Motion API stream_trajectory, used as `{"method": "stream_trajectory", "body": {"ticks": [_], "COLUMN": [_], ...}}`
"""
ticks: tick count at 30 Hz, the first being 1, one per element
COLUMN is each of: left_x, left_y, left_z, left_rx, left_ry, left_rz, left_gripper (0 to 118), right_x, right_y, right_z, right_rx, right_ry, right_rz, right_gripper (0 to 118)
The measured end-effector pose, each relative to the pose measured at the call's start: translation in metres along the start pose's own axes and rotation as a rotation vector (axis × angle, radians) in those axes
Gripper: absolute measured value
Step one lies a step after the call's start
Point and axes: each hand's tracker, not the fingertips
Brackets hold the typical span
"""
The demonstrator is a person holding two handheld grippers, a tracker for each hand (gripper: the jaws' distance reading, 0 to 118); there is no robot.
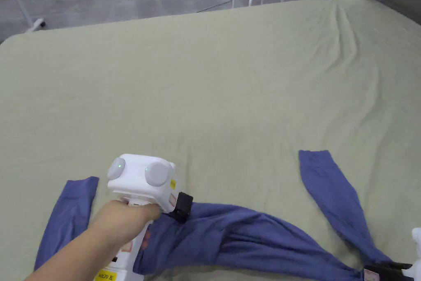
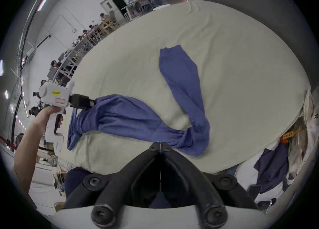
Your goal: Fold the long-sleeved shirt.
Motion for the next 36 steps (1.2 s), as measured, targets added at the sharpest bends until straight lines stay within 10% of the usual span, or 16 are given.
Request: {"method": "stream_trajectory", "body": {"ticks": [3, 5, 6, 9, 14, 17, 19, 36], "left_x": [0.007, 0.019, 0.025, 0.027, 0.031, 0.031, 0.030, -0.017], "left_y": [0.001, -0.002, -0.005, -0.011, -0.026, -0.035, -0.043, -0.051], "left_z": [0.016, 0.036, 0.049, 0.081, 0.119, 0.139, 0.153, 0.390], "left_rx": [0.045, 0.126, 0.165, 0.254, 0.292, 0.319, 0.351, 0.758], "left_ry": [0.024, 0.032, 0.090, 0.071, 0.042, 0.043, 0.036, 0.073], "left_rz": [-0.052, -0.154, -0.174, -0.198, -0.202, -0.203, -0.193, -0.054], "left_gripper": [45, 4, 4, 4, 4, 4, 4, 4], "right_x": [0.008, 0.016, 0.020, 0.030, -0.008, 0.005, -0.002, -0.146], "right_y": [0.006, 0.009, 0.012, 0.018, 0.032, 0.028, 0.030, 0.182], "right_z": [-0.006, -0.010, -0.015, -0.041, -0.090, -0.089, -0.069, 0.222], "right_rx": [-0.028, -0.056, -0.064, -0.095, -0.216, -0.180, -0.122, 0.618], "right_ry": [-0.047, -0.071, -0.058, -0.068, -0.187, -0.275, -0.205, -0.090], "right_rz": [-0.010, -0.027, -0.036, -0.101, -0.015, 0.061, 0.097, 0.465], "right_gripper": [0, 0, 0, 118, 111, 66, 9, 9]}}
